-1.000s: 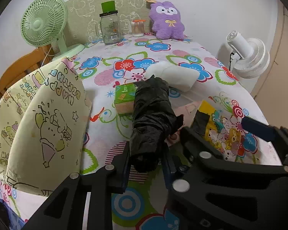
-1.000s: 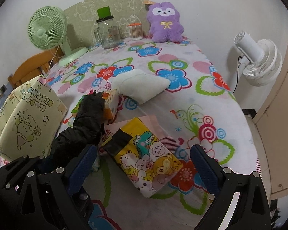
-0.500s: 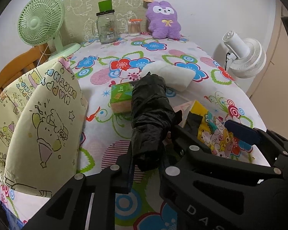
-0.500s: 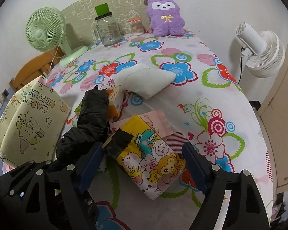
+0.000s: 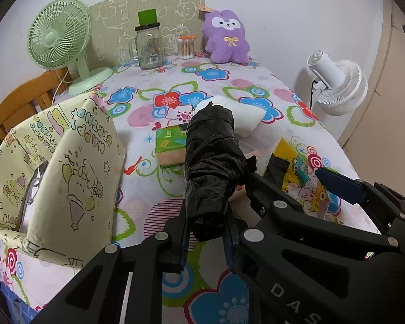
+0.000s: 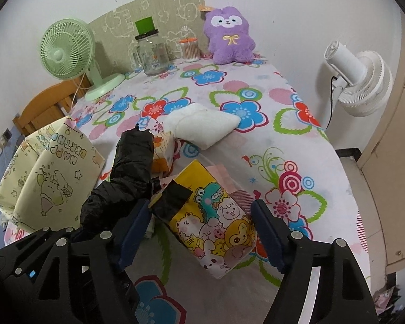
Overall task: Organize soft objects
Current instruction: 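Lift the black umbrella with the right tool, then hold the black umbrella in the left tool while the right tool grasps the yellow cartoon pouch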
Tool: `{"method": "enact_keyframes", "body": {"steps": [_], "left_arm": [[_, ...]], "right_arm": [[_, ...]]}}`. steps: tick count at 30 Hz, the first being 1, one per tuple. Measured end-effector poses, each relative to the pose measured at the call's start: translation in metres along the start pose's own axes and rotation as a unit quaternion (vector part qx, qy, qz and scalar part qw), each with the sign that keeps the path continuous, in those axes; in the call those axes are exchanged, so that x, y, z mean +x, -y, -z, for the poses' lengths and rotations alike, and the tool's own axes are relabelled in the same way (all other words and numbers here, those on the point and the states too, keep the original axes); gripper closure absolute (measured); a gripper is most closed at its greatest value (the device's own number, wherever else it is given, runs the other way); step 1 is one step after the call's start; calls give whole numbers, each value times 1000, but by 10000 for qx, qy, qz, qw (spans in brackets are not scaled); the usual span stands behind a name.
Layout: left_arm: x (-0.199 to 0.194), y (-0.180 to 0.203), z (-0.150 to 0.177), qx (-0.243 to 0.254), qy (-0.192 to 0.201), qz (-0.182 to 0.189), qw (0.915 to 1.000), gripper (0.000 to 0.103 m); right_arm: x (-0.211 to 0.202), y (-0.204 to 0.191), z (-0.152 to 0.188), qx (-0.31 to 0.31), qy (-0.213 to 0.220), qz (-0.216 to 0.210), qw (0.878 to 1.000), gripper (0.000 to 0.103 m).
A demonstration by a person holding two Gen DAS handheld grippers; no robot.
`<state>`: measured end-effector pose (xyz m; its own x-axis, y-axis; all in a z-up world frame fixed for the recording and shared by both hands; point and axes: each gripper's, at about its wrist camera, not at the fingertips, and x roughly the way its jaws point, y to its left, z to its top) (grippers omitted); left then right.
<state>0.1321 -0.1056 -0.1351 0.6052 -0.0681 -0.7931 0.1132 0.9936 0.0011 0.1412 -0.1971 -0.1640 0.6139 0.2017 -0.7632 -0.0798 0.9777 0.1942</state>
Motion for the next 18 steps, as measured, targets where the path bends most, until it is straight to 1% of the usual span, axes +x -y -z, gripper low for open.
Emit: {"method": "enact_keyframes", "body": {"steps": [18], "left_arm": [[-38,3,-11,98,369,19,9993,83]], "right_arm": [[-46,-5,-9,-18,407,77,9991,27]]}}
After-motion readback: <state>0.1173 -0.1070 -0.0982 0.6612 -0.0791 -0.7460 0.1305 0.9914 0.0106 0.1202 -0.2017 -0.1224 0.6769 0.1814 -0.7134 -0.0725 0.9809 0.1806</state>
